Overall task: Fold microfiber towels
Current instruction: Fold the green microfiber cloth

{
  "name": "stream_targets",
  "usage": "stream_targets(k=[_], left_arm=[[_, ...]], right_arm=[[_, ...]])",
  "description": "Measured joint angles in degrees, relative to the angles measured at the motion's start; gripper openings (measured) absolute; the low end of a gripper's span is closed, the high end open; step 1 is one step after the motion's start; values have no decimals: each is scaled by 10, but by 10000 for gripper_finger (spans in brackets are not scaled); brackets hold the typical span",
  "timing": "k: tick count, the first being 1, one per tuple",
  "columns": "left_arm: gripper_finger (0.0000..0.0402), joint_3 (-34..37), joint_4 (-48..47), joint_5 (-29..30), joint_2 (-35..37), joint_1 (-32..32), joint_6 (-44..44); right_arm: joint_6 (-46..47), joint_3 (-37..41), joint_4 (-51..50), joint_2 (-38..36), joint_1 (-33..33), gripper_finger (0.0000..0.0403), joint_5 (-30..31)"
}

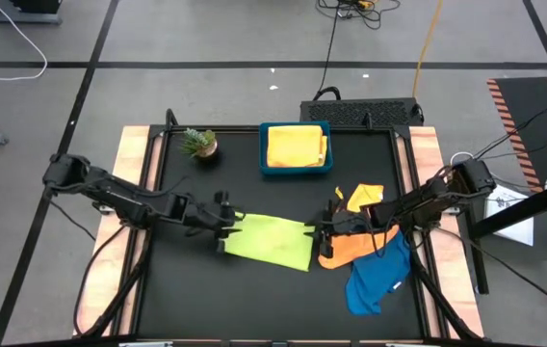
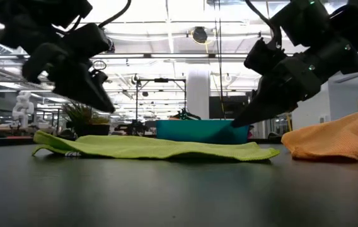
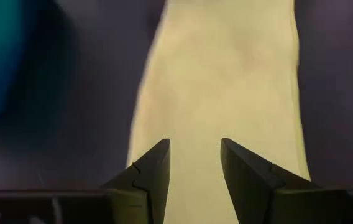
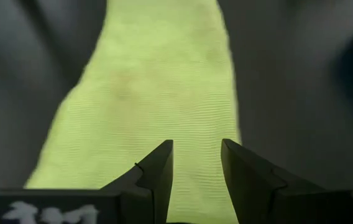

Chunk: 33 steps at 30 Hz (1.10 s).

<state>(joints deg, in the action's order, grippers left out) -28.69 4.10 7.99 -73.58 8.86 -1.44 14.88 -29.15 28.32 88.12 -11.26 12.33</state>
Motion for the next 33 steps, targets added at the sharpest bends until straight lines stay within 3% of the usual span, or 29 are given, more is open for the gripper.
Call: stream_targets(k=[8,23,33], left_arm=[[145,30,174,1,0,-41,17],[145,30,203,-61,0,-82,12],[145,30,202,-54,0,-88,13]], right_arm=[[-36,0,25,0,14,126,14],[-71,0,87,0,33,126,12],[-70,0,95,0,40,125,11]])
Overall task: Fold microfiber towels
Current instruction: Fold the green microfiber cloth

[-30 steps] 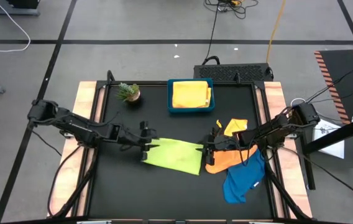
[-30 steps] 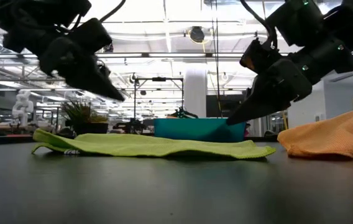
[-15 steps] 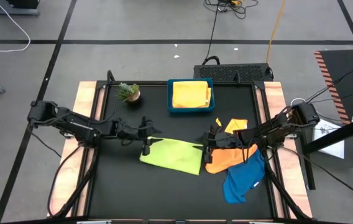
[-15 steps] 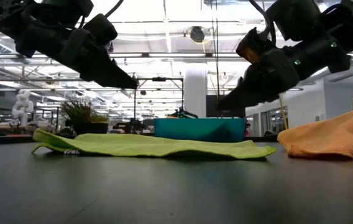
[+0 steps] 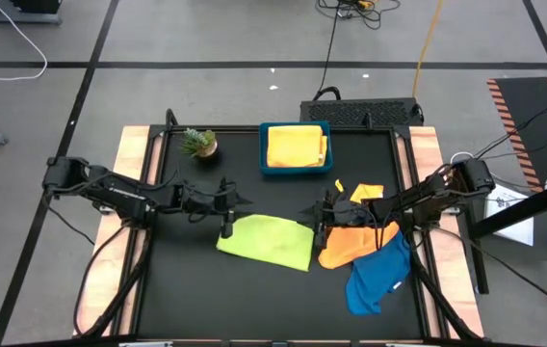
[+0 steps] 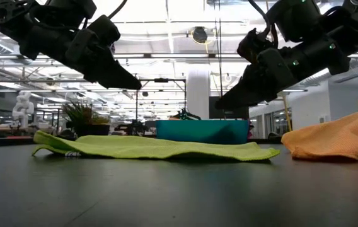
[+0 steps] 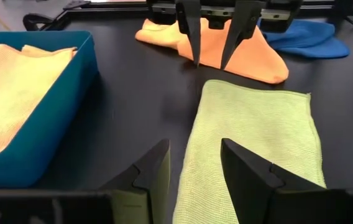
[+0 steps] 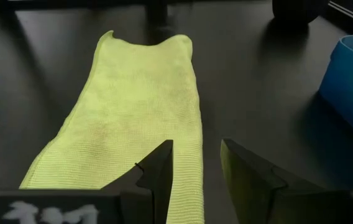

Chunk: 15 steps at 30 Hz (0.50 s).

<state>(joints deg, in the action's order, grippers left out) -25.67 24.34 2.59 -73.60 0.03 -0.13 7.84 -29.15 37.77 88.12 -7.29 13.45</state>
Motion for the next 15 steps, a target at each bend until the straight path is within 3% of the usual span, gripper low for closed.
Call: stream_targets(k=[15], left_arm=[[145,0,2,5,0,1,-46]], right_arm=[[42,0,1,0,-1,125,0]])
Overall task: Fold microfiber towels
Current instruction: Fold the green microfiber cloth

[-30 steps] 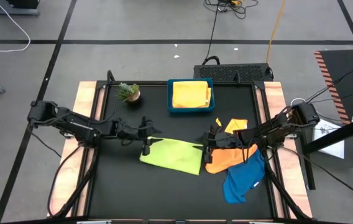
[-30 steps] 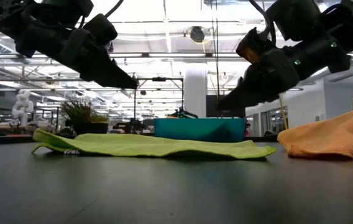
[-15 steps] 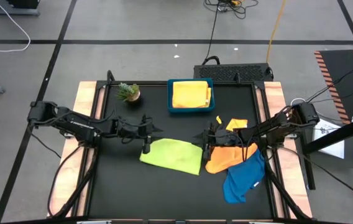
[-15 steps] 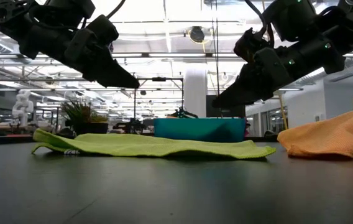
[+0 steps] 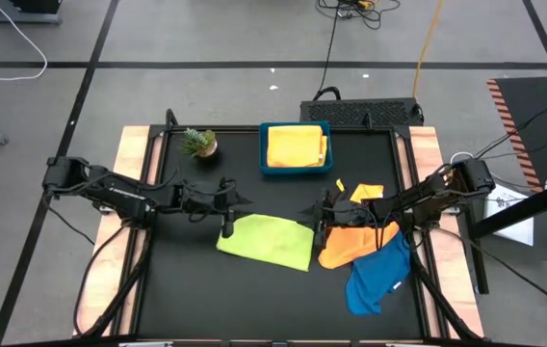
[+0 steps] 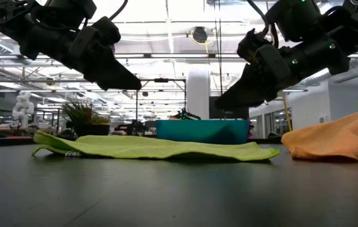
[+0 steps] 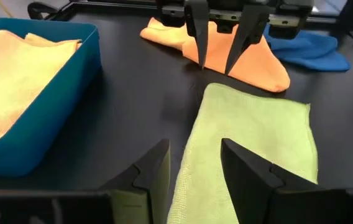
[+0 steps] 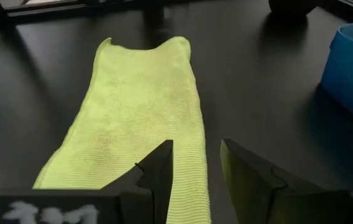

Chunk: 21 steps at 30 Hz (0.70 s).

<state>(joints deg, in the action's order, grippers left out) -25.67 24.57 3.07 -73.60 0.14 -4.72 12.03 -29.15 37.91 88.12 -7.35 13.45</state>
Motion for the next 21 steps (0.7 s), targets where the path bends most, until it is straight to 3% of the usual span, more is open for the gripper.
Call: stream_targets(k=[13,21], left_arm=[[145,0,1,53,0,26,-16],[145,0,-16,53,0,23,67]], right_arm=[[7,0,-4,0,-10,125,2],[-2,0,-4,0,-1,125,2]])
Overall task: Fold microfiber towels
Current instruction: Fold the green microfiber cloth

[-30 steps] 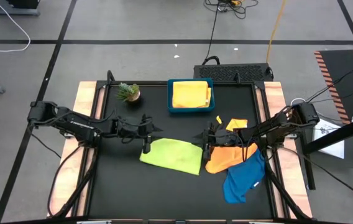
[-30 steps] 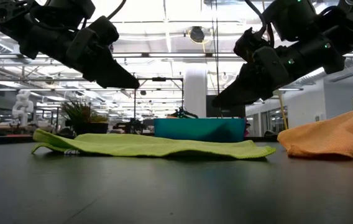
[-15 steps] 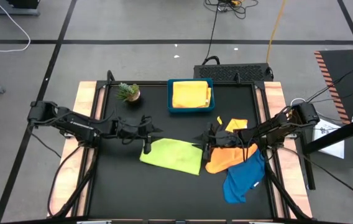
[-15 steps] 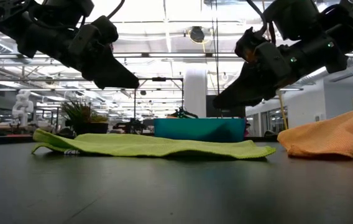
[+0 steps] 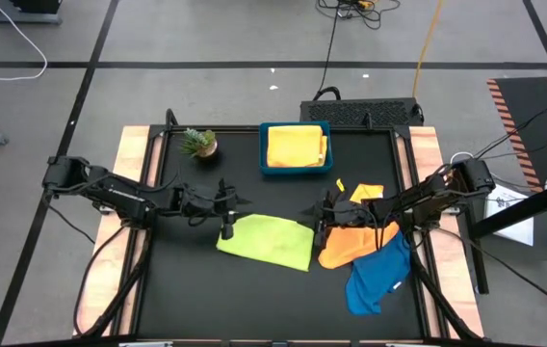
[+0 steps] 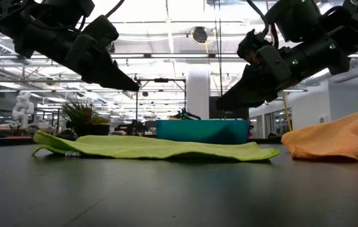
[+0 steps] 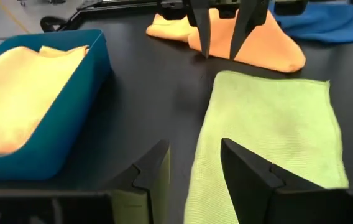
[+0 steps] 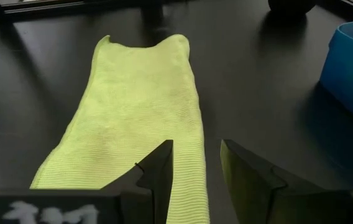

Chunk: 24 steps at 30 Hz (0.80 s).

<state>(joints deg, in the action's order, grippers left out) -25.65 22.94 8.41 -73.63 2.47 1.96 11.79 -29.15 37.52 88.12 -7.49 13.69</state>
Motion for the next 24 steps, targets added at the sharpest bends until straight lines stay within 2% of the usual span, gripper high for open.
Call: stream_targets(k=[6,12,24], left_arm=[[145,0,-5,0,0,-3,-16],[145,0,38,6,0,-3,-52],[145,0,77,7,0,-23,-24]], right_arm=[[-5,0,4,0,0,125,0],[-7,0,-9,0,0,125,0],[-69,0,-8,0,6,125,0]])
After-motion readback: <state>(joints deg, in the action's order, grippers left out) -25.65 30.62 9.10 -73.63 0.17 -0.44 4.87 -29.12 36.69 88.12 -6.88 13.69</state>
